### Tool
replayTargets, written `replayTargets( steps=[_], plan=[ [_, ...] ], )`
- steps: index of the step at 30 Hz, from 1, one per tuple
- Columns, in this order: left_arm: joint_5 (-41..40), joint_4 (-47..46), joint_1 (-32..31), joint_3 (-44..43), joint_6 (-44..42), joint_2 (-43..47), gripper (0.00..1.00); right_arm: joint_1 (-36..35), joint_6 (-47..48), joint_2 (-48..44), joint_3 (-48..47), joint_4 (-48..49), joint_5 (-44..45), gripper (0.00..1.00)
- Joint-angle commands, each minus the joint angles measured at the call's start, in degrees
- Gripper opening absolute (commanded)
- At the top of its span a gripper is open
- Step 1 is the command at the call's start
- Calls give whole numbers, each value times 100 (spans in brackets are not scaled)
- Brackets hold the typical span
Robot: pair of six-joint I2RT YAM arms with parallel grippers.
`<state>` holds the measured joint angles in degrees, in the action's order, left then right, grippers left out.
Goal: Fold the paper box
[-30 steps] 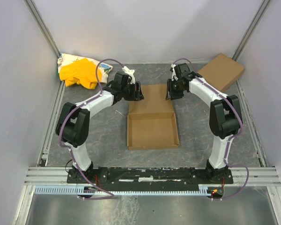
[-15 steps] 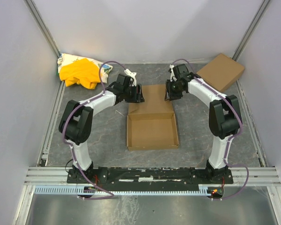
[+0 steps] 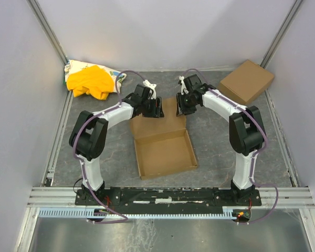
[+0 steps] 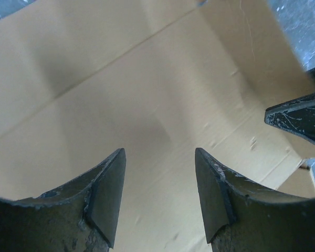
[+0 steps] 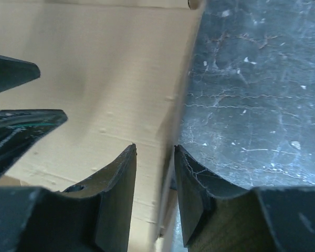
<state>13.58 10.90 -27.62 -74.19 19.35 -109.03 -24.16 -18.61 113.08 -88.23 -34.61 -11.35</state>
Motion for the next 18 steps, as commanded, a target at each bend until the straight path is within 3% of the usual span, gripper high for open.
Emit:
replayTargets(
  steps=[1, 10, 14, 18],
  plan=[
    [42, 187, -101, -151, 41, -134, 62, -75, 23, 132, -178, 9, 32, 43],
    [-97, 277, -104, -172, -52, -124, 63, 124, 48, -71, -728, -148, 964, 51],
    [-106, 331, -106, -220, -72, -168, 63, 305, 98, 148, -1235, -162, 624, 52],
    [-139, 311, -105, -212, -88, -67, 63, 354, 406, 885, -2199, -324, -501, 52]
  ],
)
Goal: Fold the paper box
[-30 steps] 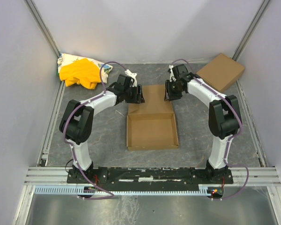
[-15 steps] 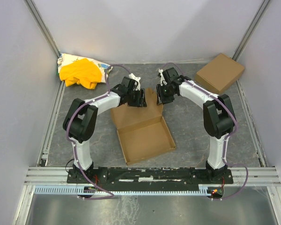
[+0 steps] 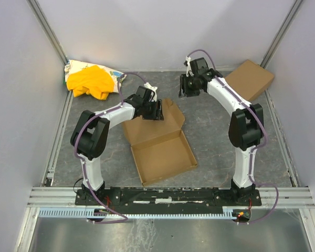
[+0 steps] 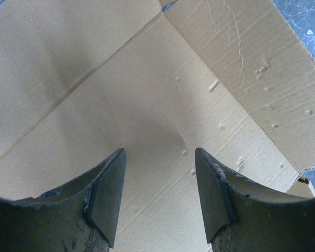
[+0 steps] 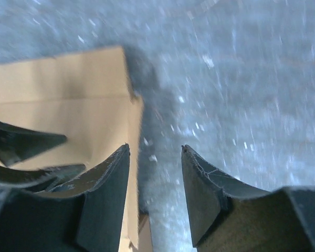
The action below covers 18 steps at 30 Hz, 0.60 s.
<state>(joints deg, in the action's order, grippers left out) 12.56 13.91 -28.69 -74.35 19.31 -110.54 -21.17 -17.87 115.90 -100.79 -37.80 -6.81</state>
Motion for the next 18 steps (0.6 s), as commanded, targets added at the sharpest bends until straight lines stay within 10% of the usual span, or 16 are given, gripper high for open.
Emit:
replayTargets(
  steps=[1, 18],
  plan=[
    [-61, 0, 2, -195, -85, 120, 63, 52, 423, 788, -1165, 11, -1512, 53],
    [-64, 26, -8, -186, -119, 288, 63, 48, 186, 1726, -1517, 839, -2285, 27]
  ],
)
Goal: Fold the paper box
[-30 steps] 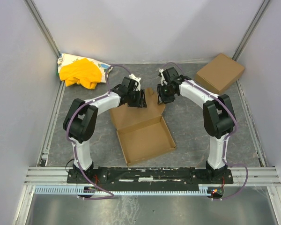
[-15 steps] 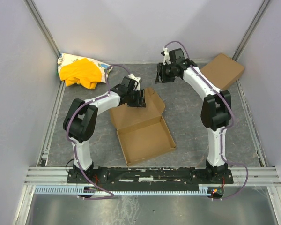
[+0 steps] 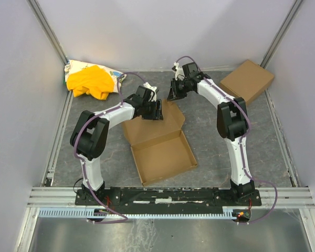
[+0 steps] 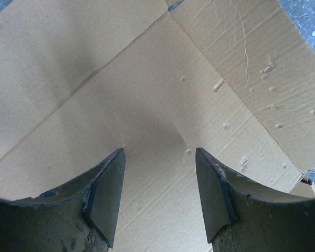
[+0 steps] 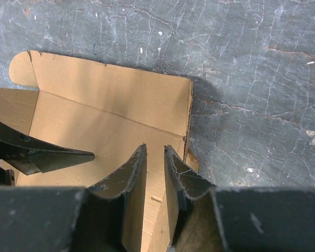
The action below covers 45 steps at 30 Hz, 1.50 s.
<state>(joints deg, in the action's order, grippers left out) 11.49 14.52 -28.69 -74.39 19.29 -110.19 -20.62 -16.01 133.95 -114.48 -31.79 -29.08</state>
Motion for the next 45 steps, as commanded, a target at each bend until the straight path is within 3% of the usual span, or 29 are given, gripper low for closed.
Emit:
replayTargets(
  steps=[1, 16, 20, 23, 27, 36, 41, 45],
  plan=[
    [40, -37, -6, -181, -118, 253, 63, -7, 6, -29, -194, 163, 34, 27],
    [14, 84, -84, -242, -176, 91, 63, -27, 251, 408, -870, -867, 1873, 28],
    [-14, 106, -110, -260, -204, 74, 63, -27, 294, 415, -873, -951, 1956, 29],
    [-15, 135, -135, -285, -211, 40, 63, -27, 308, 122, -397, -713, 1789, 31],
    [-81, 130, -134, -292, -240, 115, 63, -7, 252, -853, 1113, 148, 1945, 33],
    [-1287, 454, -86, -288, -545, 1525, 67, -10, 147, -2139, 2656, 255, 2235, 33],
    [-2190, 1057, 211, -182, -325, 2579, 69, -26, 63, -2224, 2639, 94, 2108, 32],
    [-2263, 1436, 627, 463, 89, 3183, 68, -138, 104, -2168, 2561, 70, 1913, 32]
  ],
)
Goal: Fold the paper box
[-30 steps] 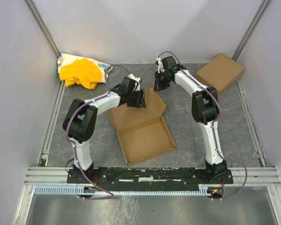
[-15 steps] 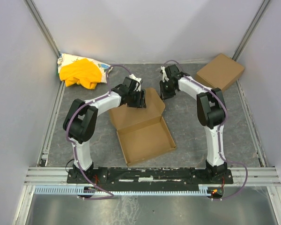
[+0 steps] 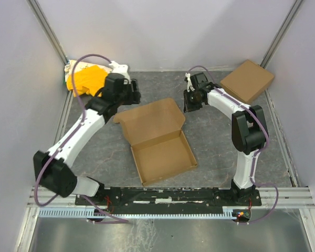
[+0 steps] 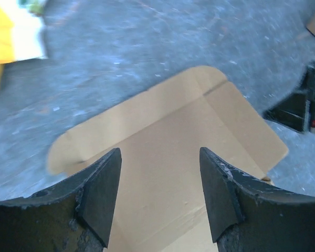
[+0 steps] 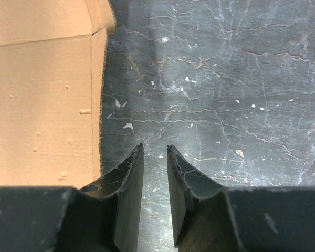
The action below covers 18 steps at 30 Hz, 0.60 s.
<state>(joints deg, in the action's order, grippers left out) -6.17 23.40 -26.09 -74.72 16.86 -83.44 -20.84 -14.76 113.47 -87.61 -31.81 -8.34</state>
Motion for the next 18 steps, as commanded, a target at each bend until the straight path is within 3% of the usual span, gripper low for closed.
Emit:
replayTargets(
  steps=[1, 6, 18],
  plan=[
    [-524, 561, 421, 731, 407, 651, 68, -166, 3, -109, -144, 67, -177, 32],
    [-837, 564, 576, 1676, 845, 1068, 68, -342, 6, -125, -121, 86, -149, 32],
    [-1039, 226, 587, 2608, 1473, 1441, 68, -429, -34, -229, -37, 225, -126, 32]
  ],
)
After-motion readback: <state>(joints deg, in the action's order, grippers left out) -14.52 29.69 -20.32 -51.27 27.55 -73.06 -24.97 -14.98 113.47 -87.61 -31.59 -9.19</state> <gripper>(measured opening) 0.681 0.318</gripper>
